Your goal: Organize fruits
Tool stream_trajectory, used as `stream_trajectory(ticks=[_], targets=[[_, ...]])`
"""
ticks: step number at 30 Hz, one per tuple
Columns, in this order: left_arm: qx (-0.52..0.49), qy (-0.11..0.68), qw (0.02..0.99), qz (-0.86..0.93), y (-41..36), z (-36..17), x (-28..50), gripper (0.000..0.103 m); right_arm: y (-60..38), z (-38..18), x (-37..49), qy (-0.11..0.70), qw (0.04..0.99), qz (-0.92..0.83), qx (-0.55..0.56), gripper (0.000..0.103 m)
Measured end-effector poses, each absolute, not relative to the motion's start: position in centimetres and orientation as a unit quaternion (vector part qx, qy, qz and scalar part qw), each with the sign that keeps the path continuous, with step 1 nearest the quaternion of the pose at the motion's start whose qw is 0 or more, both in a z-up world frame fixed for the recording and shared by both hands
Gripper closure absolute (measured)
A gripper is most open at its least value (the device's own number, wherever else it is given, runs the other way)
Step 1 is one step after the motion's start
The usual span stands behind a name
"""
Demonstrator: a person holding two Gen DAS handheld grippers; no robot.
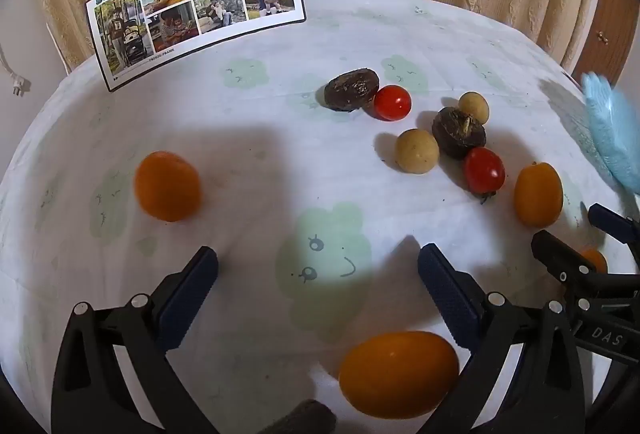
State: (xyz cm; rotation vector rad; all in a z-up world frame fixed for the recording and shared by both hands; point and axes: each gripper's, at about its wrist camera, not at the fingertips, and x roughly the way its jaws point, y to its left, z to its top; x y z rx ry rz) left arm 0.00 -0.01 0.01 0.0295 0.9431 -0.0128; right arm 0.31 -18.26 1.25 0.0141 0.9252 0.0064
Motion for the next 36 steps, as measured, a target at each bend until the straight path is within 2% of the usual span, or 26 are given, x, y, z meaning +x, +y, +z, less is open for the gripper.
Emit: stream_trajectory(ticks=[36], targets=[[0.011, 0.456, 0.89, 0.0, -0.2, 0.16, -0.26, 0.005, -18.54, 1.23, 0.33, 0.448, 0.894, 0.012, 0.001, 0.002]])
